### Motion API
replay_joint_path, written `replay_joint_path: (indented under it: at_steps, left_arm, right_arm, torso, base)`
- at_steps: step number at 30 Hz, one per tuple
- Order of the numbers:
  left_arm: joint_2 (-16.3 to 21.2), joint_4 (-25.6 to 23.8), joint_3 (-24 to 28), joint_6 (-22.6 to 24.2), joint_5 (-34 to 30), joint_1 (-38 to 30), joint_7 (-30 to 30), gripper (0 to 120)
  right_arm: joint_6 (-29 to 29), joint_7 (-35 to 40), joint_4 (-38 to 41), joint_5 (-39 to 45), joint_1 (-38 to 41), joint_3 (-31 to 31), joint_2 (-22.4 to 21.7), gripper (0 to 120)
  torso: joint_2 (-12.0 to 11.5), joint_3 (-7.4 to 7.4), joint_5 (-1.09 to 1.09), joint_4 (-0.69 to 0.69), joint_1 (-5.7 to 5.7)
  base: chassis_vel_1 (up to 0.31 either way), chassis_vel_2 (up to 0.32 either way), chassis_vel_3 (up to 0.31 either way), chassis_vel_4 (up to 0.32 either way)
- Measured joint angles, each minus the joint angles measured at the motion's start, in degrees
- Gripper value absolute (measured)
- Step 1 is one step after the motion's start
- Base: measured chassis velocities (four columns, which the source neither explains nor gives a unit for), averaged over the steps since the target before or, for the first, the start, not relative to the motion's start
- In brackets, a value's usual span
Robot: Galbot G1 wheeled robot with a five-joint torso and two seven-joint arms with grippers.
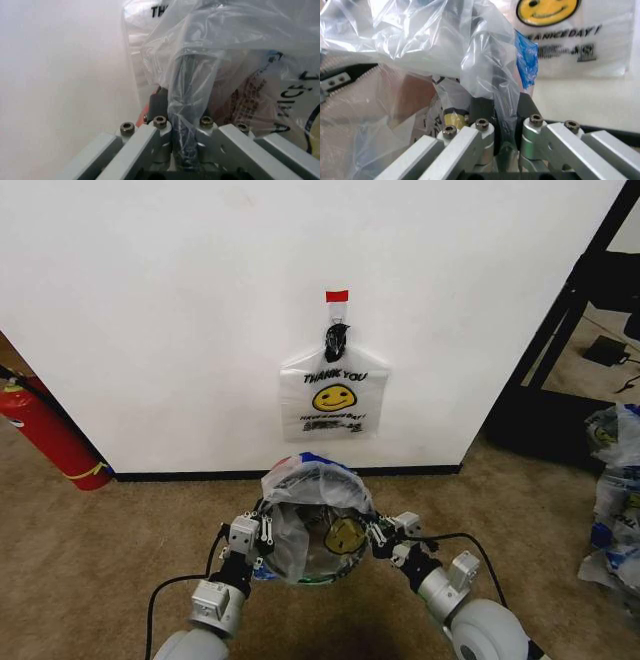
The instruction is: Pick up the garbage bag from the wall and place it over the trash bin.
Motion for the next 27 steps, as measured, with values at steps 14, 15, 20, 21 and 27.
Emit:
replay_joint_path:
  at_steps: [14, 15, 20, 21, 27]
  left_arm:
    - [-0.87, 2.51, 1.04, -7.19, 2.29, -0.14, 2.77, 18]
    - [-0.84, 2.49, 1.25, -7.58, 2.50, -0.04, 3.16, 18]
    - [-0.72, 2.30, 1.58, -9.12, 3.68, 0.39, 5.19, 34]
    - [-0.70, 2.29, 1.58, -9.49, 3.75, 0.46, 5.62, 39]
    - [-0.53, 2.25, 1.70, -12.31, 5.43, 2.15, 8.56, 66]
  right_arm:
    - [8.37, 9.89, -5.31, -14.72, 2.57, -3.82, 4.68, 1]
    - [8.44, 11.12, -5.79, -15.97, 2.76, -4.06, 5.15, 1]
    - [8.70, 16.23, -7.75, -18.82, 4.08, -6.09, 7.62, 1]
    - [8.83, 16.69, -8.07, -19.10, 4.28, -6.36, 7.92, 1]
    - [11.97, 21.07, -11.93, -22.62, 6.14, -8.13, 11.43, 1]
  torso:
    - [0.00, -0.01, 0.02, 0.01, 0.00]
    - [0.00, 0.00, 0.00, 0.01, 0.00]
    - [0.00, -0.01, 0.01, 0.01, 0.00]
    - [0.00, -0.01, 0.00, 0.01, 0.00]
    - [0.00, -0.01, 0.01, 0.03, 0.00]
  base:
    - [0.000, 0.000, 0.000, 0.000]
    - [0.000, 0.000, 0.000, 0.000]
    - [0.000, 0.000, 0.000, 0.000]
    - [0.000, 0.000, 0.000, 0.000]
    - [0.000, 0.000, 0.000, 0.000]
